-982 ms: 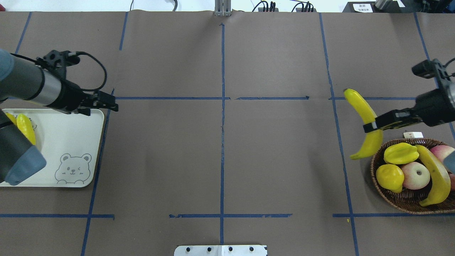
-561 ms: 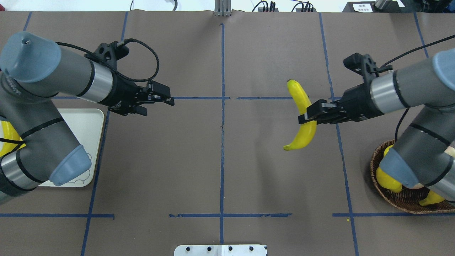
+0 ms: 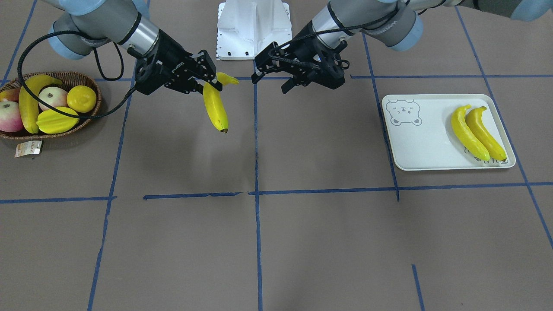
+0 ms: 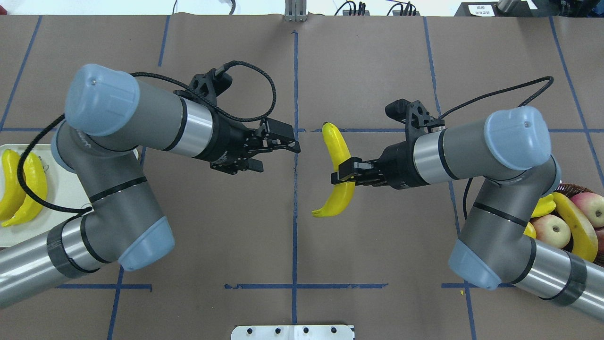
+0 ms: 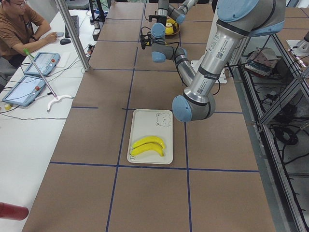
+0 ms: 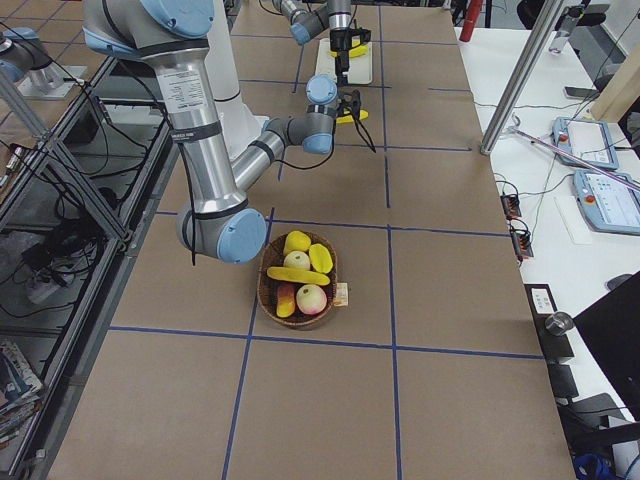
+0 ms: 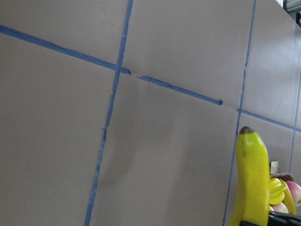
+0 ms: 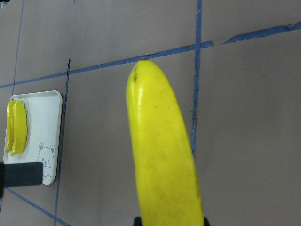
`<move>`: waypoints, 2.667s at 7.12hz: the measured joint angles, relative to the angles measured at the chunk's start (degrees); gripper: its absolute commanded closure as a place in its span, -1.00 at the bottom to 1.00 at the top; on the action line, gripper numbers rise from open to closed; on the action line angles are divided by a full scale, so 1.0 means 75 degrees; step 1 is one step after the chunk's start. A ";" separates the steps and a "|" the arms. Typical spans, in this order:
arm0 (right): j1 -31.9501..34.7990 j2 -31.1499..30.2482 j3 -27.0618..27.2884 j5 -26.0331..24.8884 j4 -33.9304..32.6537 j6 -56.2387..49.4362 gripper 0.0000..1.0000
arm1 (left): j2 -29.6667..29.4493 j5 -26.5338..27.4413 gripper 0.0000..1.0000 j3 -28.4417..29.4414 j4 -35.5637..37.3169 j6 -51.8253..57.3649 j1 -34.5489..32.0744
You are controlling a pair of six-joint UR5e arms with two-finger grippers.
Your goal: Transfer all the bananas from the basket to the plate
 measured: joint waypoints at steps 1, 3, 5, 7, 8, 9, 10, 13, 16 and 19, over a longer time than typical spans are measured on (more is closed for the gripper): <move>-0.0213 0.0137 0.0010 -0.0229 -0.0103 0.0006 0.96 | -0.0204 0.0225 -0.95 0.0145 -0.0009 -0.0043 0.0153; -0.0428 0.0260 0.0055 -0.0450 -0.0170 0.0009 0.96 | -0.0336 0.0348 -0.92 0.0310 -0.0013 -0.0062 0.0287; -0.0482 0.0280 0.0094 -0.0493 -0.0176 0.0009 0.95 | -0.0502 0.0364 -0.88 0.0593 -0.0022 -0.0064 0.0382; -0.0568 0.0282 0.0124 -0.0584 -0.0169 0.0009 0.95 | -0.0724 0.0372 -0.79 0.0919 -0.0145 -0.0064 0.0403; -0.0599 0.0281 0.0142 -0.0616 -0.0168 0.0009 0.95 | -0.0752 0.0373 -0.74 0.1019 -0.0224 -0.0064 0.0407; -0.0616 0.0276 0.0171 -0.0628 -0.0168 0.0009 0.95 | -0.0754 0.0374 -0.41 0.1075 -0.0263 -0.0064 0.0407; -0.0623 0.0272 0.0200 -0.0633 -0.0167 0.0007 0.95 | -0.0751 0.0374 0.59 0.1102 -0.0276 -0.0064 0.0407; -0.0640 0.0279 0.0209 -0.0624 -0.0175 -0.0002 -0.98 | -0.0715 0.0362 1.00 0.1071 -0.0297 -0.0422 0.0425; -0.0636 0.0277 0.0232 -0.0626 -0.0164 0.0005 -1.00 | -0.0697 0.0330 1.00 0.1060 -0.0295 -0.0497 0.0422; -0.0618 0.0268 0.0349 -0.0635 -0.0170 0.0078 -1.00 | -0.0661 0.0338 1.00 0.1100 -0.0198 -0.0482 0.0369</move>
